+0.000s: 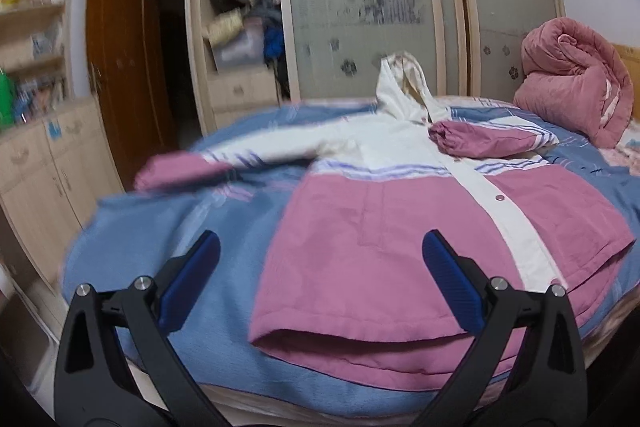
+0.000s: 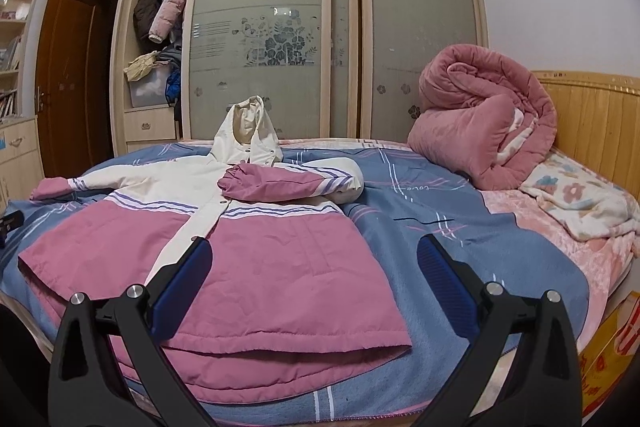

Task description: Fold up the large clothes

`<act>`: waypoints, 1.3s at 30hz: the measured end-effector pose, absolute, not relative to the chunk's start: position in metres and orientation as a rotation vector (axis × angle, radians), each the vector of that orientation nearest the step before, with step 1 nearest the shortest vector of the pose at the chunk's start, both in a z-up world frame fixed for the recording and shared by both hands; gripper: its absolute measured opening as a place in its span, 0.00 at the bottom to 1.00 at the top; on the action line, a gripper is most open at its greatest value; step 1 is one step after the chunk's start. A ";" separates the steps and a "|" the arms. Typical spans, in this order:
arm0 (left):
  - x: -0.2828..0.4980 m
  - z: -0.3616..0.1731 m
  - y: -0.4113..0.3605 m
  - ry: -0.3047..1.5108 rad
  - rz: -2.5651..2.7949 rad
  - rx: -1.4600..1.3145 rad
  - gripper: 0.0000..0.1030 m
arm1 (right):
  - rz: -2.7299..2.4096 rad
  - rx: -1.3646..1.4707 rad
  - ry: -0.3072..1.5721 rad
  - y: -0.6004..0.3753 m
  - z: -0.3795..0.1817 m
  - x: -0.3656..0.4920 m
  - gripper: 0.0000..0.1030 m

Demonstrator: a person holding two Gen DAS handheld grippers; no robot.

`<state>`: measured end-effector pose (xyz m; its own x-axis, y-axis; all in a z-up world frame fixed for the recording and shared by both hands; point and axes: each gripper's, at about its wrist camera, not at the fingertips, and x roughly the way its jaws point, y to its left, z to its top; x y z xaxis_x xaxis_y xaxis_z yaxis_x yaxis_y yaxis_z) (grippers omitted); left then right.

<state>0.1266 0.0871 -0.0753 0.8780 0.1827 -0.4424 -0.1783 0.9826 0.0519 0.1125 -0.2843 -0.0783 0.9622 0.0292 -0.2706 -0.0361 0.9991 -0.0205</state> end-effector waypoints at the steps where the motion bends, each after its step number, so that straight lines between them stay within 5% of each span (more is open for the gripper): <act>1: 0.135 -0.076 0.089 0.492 0.177 -0.010 0.98 | 0.033 -0.034 0.270 -0.283 -0.078 0.112 0.99; 14: 0.340 -0.043 -0.004 0.777 -0.141 0.115 0.98 | 0.061 0.007 0.259 -0.289 -0.078 0.113 0.99; 30: 0.599 -0.109 -0.053 1.068 -0.052 -0.025 0.98 | 0.075 0.055 0.262 -0.308 -0.078 0.115 0.99; 36: 0.623 -0.134 -0.061 1.121 -0.067 -0.059 0.75 | 0.072 0.082 0.274 -0.313 -0.078 0.117 0.99; 39: 0.626 -0.141 -0.066 1.137 -0.142 -0.120 0.44 | 0.073 0.082 0.275 -0.312 -0.078 0.117 0.99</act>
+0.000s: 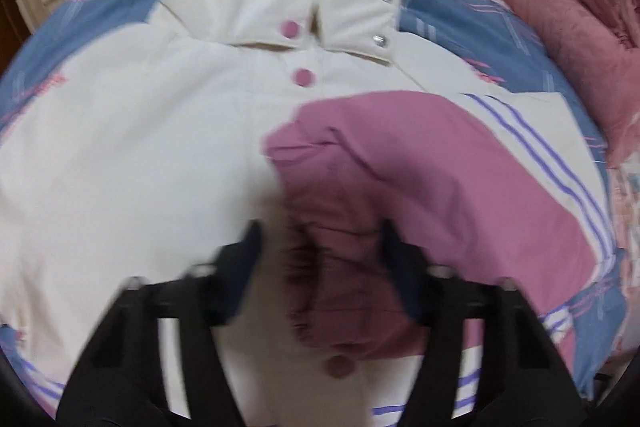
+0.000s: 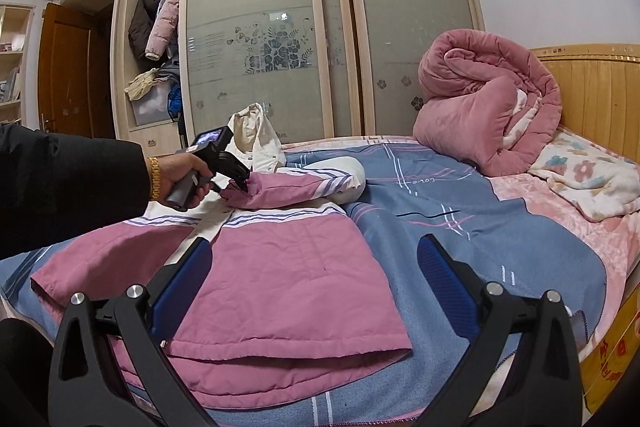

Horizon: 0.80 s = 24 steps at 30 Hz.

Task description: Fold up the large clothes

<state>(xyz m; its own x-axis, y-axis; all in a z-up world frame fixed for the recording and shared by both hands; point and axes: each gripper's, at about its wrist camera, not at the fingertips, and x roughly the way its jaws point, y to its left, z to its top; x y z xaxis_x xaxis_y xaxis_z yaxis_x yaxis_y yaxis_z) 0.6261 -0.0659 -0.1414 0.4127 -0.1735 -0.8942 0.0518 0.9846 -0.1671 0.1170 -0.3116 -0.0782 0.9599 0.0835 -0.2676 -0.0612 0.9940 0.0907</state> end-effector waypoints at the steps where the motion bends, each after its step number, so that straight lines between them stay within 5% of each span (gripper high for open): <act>1: 0.625 -0.141 -0.068 1.134 -0.148 -0.123 0.41 | 0.074 0.081 0.276 -0.311 -0.078 0.117 0.99; 4: 0.620 -0.133 -0.073 1.086 -0.164 -0.109 0.22 | 0.074 0.077 0.279 -0.311 -0.078 0.120 0.99; 7: 0.614 -0.117 -0.074 1.033 -0.185 -0.080 0.16 | 0.072 0.067 0.282 -0.307 -0.078 0.121 0.99; 19: 0.590 -0.047 0.003 0.862 -0.016 0.092 0.14 | 0.057 0.018 0.299 -0.296 -0.082 0.127 0.99; 24: 0.586 -0.059 0.058 0.903 0.066 0.085 0.14 | 0.057 0.009 0.301 -0.292 -0.083 0.128 0.99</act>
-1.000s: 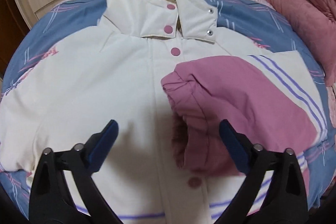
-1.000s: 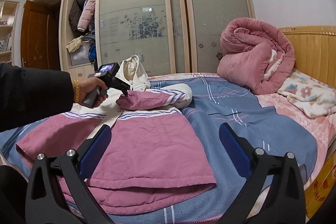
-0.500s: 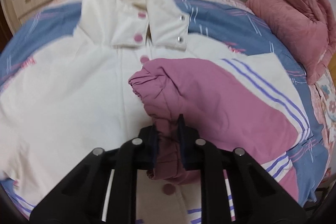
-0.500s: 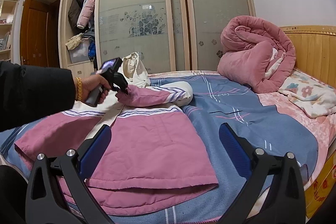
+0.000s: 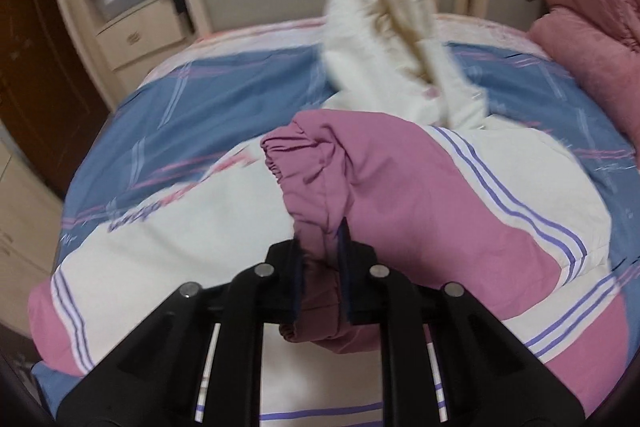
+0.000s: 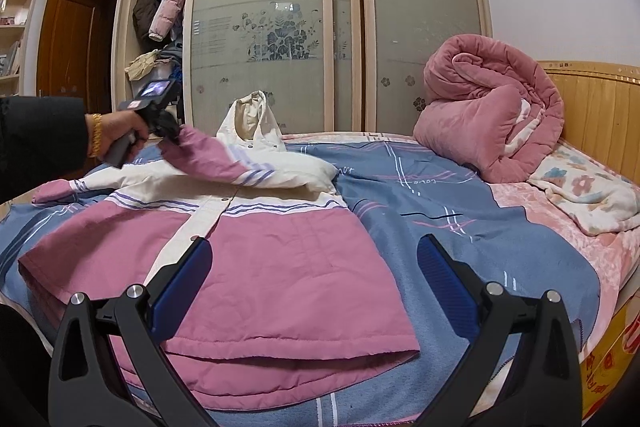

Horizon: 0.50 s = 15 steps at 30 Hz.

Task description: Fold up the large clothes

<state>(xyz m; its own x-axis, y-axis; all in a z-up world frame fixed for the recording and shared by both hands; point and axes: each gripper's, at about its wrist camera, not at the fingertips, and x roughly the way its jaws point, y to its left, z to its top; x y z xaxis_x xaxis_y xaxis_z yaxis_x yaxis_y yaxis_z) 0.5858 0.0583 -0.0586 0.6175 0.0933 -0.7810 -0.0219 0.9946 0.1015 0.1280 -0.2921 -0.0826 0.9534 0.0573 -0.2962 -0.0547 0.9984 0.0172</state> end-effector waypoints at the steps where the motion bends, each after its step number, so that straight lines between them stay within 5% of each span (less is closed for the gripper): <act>1: 0.585 -0.067 0.068 0.916 0.082 0.079 0.14 | 0.058 0.009 0.302 -0.291 -0.083 0.129 0.99; 7: 0.582 -0.117 0.092 0.969 0.085 0.056 0.17 | 0.070 -0.006 0.299 -0.284 -0.081 0.130 0.99; 9: 0.582 -0.130 0.092 0.974 0.114 0.058 0.32 | 0.072 -0.022 0.298 -0.280 -0.081 0.130 0.99; 11: 0.581 -0.141 0.095 0.971 0.172 0.085 0.93 | 0.073 -0.032 0.303 -0.277 -0.081 0.132 0.99; 15: 0.569 -0.136 0.097 0.896 0.208 0.199 0.98 | 0.077 -0.019 0.304 -0.278 -0.080 0.133 0.99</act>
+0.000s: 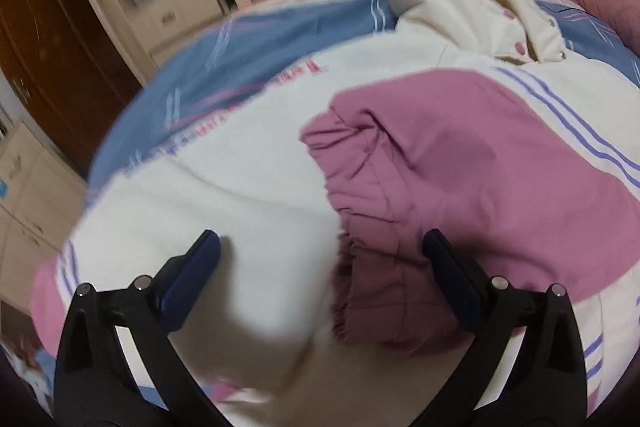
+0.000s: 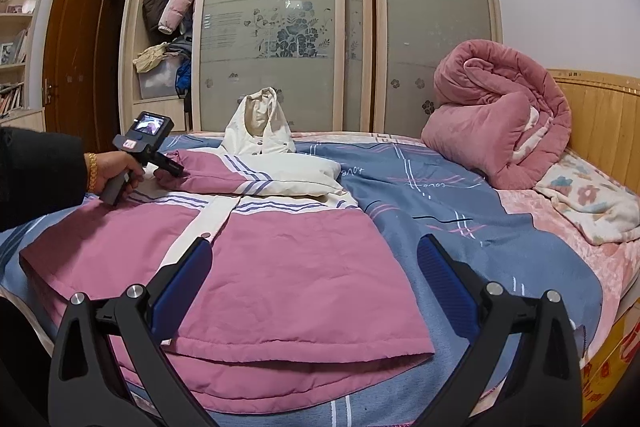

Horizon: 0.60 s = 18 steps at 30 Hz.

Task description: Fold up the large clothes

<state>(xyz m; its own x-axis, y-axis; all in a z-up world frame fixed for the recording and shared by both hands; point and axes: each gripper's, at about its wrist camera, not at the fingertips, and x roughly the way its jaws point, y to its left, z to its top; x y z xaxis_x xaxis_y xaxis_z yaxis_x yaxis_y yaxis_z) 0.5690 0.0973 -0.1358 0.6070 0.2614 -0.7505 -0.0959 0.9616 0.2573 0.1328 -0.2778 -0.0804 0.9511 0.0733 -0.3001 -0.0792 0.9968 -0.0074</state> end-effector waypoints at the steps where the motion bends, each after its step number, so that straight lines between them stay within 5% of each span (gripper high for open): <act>1: 0.560 -0.125 0.100 0.864 0.207 0.193 0.98 | 0.076 -0.014 0.302 -0.279 -0.080 0.132 0.99; 10: 0.322 -0.011 0.111 0.394 0.094 0.048 0.98 | 0.063 0.011 0.299 -0.286 -0.081 0.130 0.99; 18: 0.126 -0.033 0.117 0.233 0.190 0.002 0.98 | 0.057 -0.035 0.283 -0.277 -0.080 0.125 0.99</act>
<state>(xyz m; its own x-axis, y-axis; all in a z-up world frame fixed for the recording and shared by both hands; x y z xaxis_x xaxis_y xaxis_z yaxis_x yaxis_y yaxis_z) 0.1257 0.1171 -0.0330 0.9552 0.1874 -0.2292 -0.1870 0.9821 0.0235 0.1246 -0.2772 -0.0803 0.9587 0.0511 -0.2799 -0.0610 0.9978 -0.0268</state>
